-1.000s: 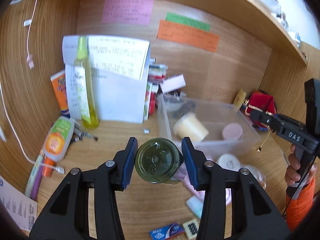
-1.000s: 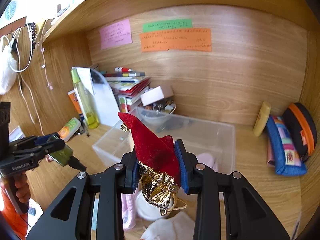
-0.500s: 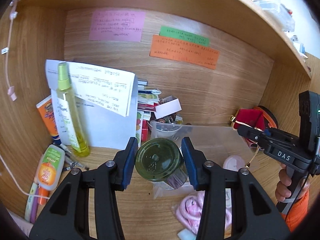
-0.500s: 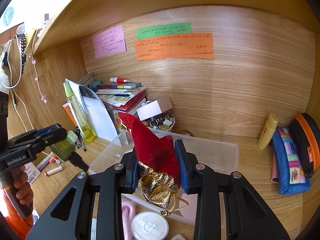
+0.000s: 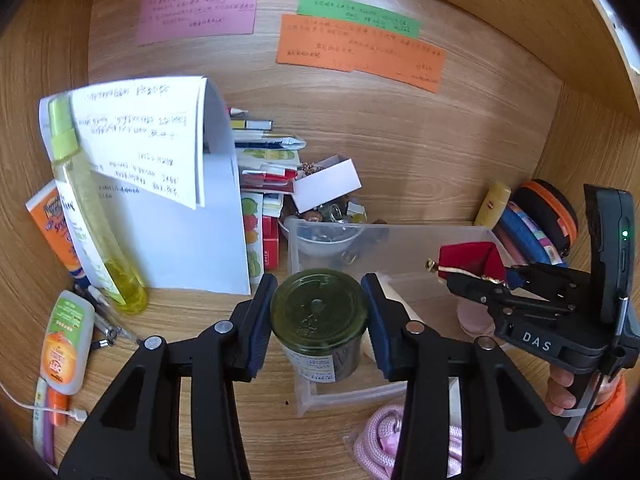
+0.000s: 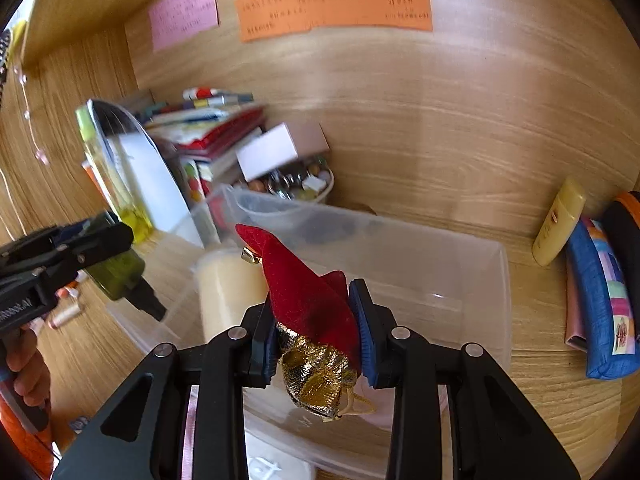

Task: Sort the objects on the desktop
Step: 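Carry the jar and red pouch over the clear box with both tools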

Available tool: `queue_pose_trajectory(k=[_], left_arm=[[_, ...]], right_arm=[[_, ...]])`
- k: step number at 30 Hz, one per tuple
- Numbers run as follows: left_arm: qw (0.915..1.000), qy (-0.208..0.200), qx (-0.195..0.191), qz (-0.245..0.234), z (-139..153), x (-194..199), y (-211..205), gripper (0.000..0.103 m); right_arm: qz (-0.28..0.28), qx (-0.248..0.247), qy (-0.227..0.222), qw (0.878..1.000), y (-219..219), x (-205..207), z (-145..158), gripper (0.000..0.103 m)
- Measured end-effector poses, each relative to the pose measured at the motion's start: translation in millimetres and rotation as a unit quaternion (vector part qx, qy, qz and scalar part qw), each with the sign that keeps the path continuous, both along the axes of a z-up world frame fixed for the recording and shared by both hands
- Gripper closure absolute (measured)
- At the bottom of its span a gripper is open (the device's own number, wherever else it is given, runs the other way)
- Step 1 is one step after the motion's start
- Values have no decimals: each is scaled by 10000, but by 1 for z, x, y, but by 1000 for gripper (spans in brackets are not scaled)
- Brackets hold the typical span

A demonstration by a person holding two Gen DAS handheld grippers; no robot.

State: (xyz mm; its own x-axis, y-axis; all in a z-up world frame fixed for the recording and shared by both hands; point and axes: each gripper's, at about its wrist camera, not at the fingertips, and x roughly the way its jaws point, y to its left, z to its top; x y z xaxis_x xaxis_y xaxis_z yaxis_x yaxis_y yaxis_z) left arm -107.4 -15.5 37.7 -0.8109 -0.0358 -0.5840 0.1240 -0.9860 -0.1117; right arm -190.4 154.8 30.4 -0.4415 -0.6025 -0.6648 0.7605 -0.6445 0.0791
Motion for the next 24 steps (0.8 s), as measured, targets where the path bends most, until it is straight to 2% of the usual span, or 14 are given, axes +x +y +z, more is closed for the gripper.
queue_pose_trajectory(k=[7,14,20,24], left_arm=[[9997,-1,-152,-179,-7,-6,12,62],[9986,-361,35,-388,-24,-19,14,62],[9978,-495,160,-413,-30,-20,13,62],[9978,-511,11,-426,-32,-19,19,62]], right_arm=[[36,253,-51,9997,-4,-1,-10,74],[59,330,-104,9994,-4,-1,-12,73],[101,425,-149,9989,-8,-1,-16,71],[76,472,-55,9988,-9,0,-16,70]])
